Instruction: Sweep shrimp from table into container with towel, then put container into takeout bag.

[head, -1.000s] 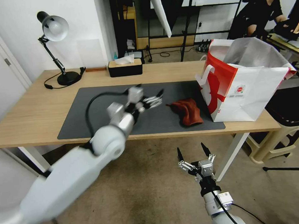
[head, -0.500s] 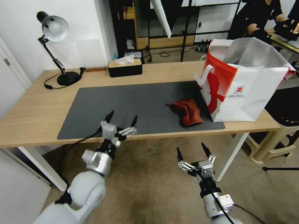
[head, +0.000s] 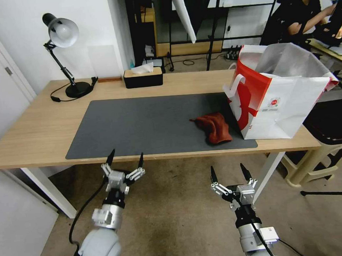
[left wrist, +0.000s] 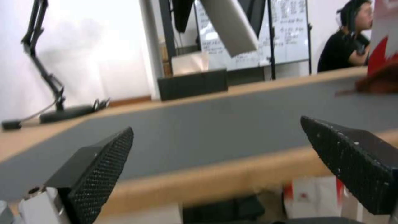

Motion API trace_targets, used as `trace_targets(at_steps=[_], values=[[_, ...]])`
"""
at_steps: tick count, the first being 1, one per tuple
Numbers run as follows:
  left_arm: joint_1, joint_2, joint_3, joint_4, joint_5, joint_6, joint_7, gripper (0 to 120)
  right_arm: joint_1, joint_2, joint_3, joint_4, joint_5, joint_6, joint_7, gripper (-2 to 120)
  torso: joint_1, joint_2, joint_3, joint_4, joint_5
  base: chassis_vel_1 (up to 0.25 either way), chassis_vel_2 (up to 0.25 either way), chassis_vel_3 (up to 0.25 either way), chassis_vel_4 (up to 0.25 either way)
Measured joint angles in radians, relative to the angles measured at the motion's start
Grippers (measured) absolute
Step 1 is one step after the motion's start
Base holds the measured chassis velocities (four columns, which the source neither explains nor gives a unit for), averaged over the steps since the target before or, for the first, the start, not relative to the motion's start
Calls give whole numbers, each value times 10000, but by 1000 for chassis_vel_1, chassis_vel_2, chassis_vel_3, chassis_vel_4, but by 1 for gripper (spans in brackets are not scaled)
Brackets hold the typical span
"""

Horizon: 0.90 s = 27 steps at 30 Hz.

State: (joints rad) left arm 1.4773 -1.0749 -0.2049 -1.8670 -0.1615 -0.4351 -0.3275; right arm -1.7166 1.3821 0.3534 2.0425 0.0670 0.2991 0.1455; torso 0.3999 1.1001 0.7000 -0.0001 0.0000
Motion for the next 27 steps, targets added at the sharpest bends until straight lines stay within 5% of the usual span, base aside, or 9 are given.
trace_targets(at_steps=[7, 27], values=[[327, -360, -222, 761, 177, -642, -176, 100, 10, -58, 57, 90, 315, -38, -511, 100, 1, -1, 1, 2, 0, 0, 0, 0, 0], [274, -361, -267, 967, 147, -908, -185, 100, 7, -15, 35, 94, 418, -44, -696, 100, 1, -1, 0, 1, 0, 0, 0, 0, 0]])
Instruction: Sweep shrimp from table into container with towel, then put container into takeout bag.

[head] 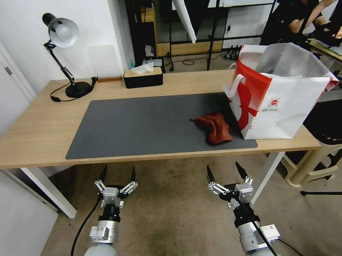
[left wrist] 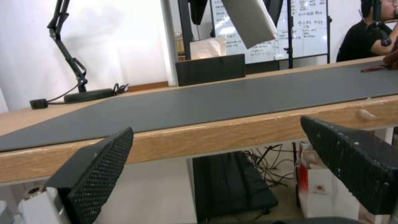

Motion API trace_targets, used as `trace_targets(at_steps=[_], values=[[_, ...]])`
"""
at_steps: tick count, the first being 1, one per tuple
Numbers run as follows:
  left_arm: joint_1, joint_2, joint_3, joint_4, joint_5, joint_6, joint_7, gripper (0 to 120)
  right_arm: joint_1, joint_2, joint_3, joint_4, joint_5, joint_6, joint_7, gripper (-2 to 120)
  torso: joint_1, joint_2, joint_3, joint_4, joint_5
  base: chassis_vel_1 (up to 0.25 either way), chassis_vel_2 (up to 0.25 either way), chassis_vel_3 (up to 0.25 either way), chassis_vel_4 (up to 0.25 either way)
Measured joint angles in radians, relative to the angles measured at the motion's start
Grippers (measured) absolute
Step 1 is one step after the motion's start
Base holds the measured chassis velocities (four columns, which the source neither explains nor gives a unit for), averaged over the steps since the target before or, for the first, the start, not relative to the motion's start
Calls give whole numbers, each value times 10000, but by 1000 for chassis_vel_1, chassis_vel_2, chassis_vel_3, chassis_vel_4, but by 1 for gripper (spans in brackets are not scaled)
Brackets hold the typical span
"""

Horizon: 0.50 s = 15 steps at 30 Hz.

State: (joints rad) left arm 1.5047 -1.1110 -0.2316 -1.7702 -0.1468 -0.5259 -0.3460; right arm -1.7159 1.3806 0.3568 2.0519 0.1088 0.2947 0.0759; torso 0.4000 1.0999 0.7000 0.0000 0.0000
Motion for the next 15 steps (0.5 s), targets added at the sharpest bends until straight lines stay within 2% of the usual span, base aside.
trace_targets(at_steps=[15], values=[[-25, 15, 22, -20, -30, 35, 4, 100, 3, -2, -7, 0, 0, -4, 6, 100, 0, 0, 0, 0, 0, 0, 0, 0, 0]])
